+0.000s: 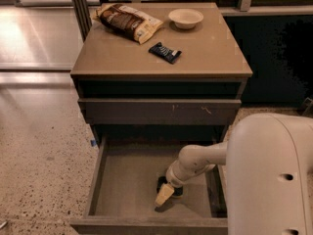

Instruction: Pick sponge from middle drawer and place on counter

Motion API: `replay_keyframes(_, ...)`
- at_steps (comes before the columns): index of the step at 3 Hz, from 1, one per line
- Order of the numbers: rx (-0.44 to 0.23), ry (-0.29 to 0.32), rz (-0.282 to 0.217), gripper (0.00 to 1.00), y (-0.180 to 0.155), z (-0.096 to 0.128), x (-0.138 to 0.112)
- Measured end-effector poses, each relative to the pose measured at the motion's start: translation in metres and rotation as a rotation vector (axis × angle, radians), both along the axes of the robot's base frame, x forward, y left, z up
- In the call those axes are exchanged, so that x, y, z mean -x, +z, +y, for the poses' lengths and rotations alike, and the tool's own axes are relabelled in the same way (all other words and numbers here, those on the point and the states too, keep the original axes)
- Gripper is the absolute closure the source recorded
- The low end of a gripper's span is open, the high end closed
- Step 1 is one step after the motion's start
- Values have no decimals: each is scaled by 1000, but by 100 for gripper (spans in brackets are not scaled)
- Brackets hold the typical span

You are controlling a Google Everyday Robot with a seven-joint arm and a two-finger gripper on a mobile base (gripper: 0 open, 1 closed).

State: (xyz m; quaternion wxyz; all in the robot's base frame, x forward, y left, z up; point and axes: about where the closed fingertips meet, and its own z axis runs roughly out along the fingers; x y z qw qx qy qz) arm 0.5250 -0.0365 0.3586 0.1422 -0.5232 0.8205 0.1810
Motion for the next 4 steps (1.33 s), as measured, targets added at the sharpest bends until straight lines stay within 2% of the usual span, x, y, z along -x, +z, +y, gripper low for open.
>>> replay_keyframes(1, 23, -30, 29, 0, -12, -10, 3)
replay_keyframes(2, 23, -30, 29, 18, -12, -11, 3)
replay_keyframes(4, 23, -30, 29, 65, -12, -11, 3)
